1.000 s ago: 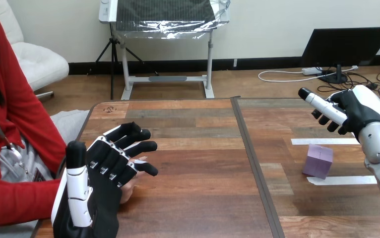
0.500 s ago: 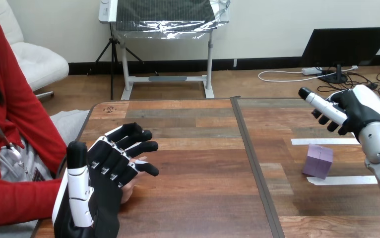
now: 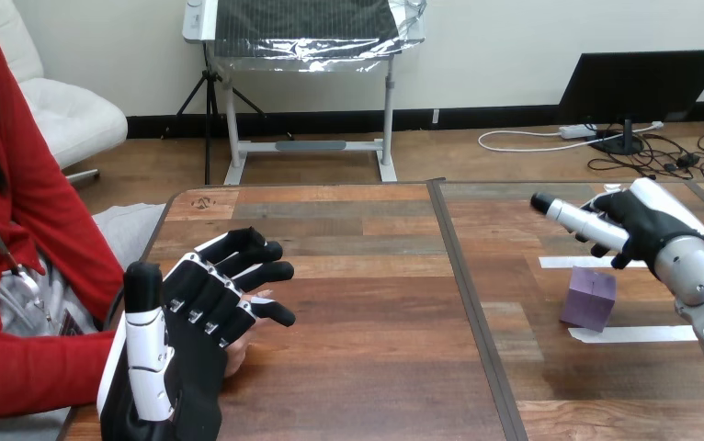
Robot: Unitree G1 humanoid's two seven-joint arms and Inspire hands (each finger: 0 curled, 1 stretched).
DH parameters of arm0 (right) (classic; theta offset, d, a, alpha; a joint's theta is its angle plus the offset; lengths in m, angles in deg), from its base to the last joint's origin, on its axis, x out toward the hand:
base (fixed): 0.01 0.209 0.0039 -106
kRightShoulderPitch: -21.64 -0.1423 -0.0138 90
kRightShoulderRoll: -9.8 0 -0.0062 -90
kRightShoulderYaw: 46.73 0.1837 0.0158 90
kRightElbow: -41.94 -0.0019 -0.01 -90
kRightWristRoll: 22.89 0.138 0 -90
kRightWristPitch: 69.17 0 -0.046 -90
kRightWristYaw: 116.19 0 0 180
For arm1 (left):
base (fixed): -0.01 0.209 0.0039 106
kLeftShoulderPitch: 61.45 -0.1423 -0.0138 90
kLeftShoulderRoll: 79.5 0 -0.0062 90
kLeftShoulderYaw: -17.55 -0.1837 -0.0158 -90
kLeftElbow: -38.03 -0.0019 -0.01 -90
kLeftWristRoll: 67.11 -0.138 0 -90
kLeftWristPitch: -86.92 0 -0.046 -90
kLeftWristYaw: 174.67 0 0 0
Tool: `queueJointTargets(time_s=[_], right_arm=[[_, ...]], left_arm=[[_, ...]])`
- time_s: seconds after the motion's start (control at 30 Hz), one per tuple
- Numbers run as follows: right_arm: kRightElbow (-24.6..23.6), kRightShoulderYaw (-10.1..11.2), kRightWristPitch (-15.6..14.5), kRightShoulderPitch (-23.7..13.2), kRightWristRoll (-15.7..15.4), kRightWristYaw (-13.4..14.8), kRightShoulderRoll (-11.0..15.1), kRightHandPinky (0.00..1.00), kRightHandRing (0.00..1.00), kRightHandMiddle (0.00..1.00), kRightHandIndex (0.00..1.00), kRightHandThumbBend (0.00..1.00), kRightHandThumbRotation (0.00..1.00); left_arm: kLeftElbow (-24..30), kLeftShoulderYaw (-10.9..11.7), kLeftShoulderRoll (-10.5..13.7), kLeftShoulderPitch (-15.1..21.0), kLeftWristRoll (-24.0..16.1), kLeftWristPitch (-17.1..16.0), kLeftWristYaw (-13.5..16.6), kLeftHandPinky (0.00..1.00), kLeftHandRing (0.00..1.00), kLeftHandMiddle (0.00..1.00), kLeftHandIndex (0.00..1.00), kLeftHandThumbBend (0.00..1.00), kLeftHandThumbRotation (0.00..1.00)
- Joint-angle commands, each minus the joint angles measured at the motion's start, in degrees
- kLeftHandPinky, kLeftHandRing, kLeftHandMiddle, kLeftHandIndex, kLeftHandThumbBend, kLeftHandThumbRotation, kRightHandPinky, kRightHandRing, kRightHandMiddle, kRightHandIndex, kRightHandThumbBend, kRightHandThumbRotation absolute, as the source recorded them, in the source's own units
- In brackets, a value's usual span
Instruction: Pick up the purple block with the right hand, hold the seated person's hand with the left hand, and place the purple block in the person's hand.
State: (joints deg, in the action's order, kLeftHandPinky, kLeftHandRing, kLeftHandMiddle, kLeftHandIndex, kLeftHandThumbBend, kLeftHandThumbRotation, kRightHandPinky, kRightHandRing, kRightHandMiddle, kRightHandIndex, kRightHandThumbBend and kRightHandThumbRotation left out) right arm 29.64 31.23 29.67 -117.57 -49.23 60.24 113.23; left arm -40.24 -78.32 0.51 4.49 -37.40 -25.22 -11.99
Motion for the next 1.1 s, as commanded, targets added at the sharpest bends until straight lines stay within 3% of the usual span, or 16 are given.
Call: queueJointTargets(time_s=[0.0, 0.33, 0.67, 1.07], right_arm=[[-1.0, -1.2, -0.6, -3.1, -1.0, -0.8, 1.2, 0.69, 0.80, 0.84, 0.84, 1.00, 0.85], [-0.9, -0.3, -1.7, -2.9, 0.1, -4.5, 1.4, 0.71, 0.83, 0.86, 0.91, 1.00, 0.75], [-1.0, 0.3, -3.3, -2.9, 0.9, -6.4, 1.5, 0.71, 0.86, 0.90, 0.95, 1.00, 0.65], [-0.9, -1.5, -3.4, -2.7, -1.2, -6.7, 2.1, 0.74, 0.92, 0.96, 0.97, 1.00, 0.63]], left_arm=[[2.9, 0.4, -2.7, 1.6, 0.0, -0.7, -0.3, 0.47, 0.67, 0.68, 0.66, 0.66, 0.98], [2.9, 0.5, -2.5, 1.6, 0.3, -0.7, -0.6, 0.47, 0.67, 0.68, 0.66, 0.66, 0.98], [2.8, 0.5, -2.5, 1.6, 0.3, -0.4, -0.5, 0.47, 0.67, 0.67, 0.65, 0.66, 0.98], [2.6, 0.6, -2.4, 1.7, 0.8, -0.3, -1.3, 0.47, 0.65, 0.65, 0.65, 0.66, 0.97]])
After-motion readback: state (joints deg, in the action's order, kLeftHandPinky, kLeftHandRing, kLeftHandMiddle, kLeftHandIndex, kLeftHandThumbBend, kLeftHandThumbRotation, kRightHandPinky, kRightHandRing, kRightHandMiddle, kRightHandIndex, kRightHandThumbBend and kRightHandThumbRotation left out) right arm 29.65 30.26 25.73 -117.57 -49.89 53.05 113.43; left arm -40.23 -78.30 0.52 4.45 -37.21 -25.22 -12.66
